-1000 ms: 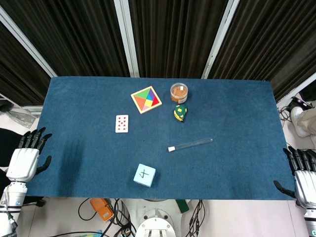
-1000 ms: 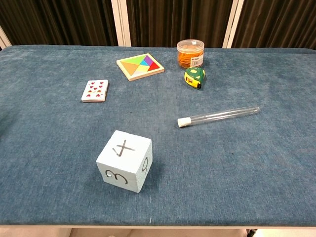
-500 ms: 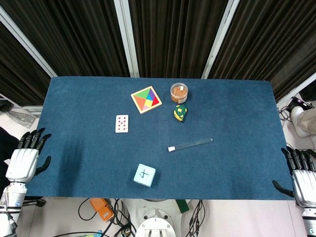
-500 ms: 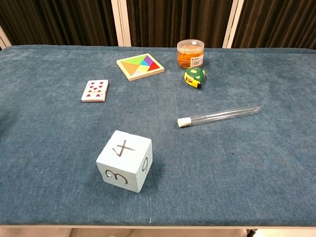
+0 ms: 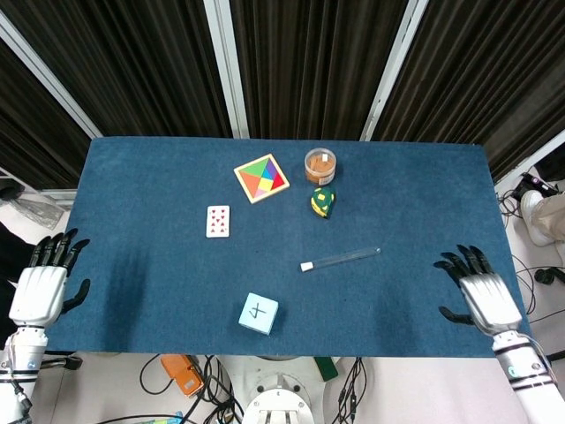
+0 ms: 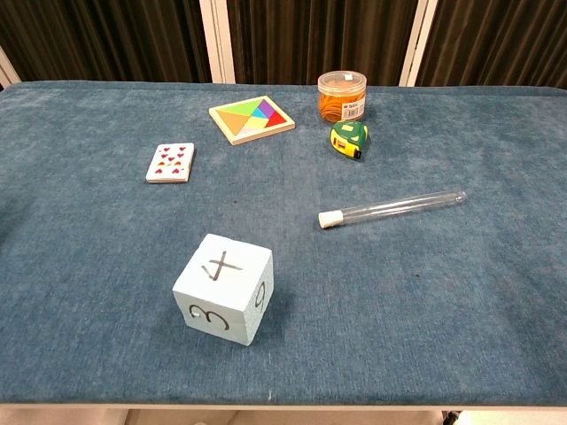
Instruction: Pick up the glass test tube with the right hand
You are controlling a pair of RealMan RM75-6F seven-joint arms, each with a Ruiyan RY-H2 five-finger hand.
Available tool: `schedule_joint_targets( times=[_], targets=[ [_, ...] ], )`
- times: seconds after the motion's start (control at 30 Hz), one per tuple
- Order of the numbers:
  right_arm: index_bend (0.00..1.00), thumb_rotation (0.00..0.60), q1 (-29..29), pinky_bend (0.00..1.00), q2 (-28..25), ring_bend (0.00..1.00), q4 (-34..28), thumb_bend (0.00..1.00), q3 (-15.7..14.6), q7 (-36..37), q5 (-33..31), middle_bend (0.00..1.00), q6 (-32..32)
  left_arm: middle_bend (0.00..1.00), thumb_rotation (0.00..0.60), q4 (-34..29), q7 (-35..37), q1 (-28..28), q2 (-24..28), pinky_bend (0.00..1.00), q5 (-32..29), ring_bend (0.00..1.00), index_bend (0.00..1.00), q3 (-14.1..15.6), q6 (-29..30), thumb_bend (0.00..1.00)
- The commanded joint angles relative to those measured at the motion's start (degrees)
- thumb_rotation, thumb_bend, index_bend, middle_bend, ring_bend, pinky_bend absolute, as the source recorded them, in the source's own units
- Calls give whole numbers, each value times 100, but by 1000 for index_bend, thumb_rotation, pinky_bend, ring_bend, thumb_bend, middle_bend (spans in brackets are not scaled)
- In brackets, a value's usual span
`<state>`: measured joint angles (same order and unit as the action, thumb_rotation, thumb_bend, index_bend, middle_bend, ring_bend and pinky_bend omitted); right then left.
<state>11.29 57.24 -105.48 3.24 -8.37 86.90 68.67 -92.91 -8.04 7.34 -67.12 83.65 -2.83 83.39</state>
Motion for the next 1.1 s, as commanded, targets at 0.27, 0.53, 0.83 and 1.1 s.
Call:
schedule_joint_targets(
  times=[0.27, 0.53, 0.83, 1.1],
  targets=[
    [444, 600, 2180, 0, 1411, 119, 415, 315, 943, -1861, -2080, 316, -1876, 16, 600, -27, 79, -7, 31, 37, -71, 0, 141, -34, -22, 367],
    [423, 600, 2987, 0, 2324, 281, 1048, 346, 977, -2432, -2997, 356, -2156, 16, 600, -22, 152, -2, 53, 37, -95, 0, 141, -52, -42, 367],
    [428, 600, 3543, 0, 2790, 280, 1482, 363, 867, -2752, -3622, 427, -2228, 16, 600, -30, 156, -3, 61, 37, -73, 0, 141, -31, -56, 367],
    [434, 600, 3822, 0, 2842, 280, 1506, 381, 553, -3080, -4063, 444, -2218, 16, 600, -34, 169, 4, 70, 37, -81, 0, 141, -35, -74, 367]
  ],
)
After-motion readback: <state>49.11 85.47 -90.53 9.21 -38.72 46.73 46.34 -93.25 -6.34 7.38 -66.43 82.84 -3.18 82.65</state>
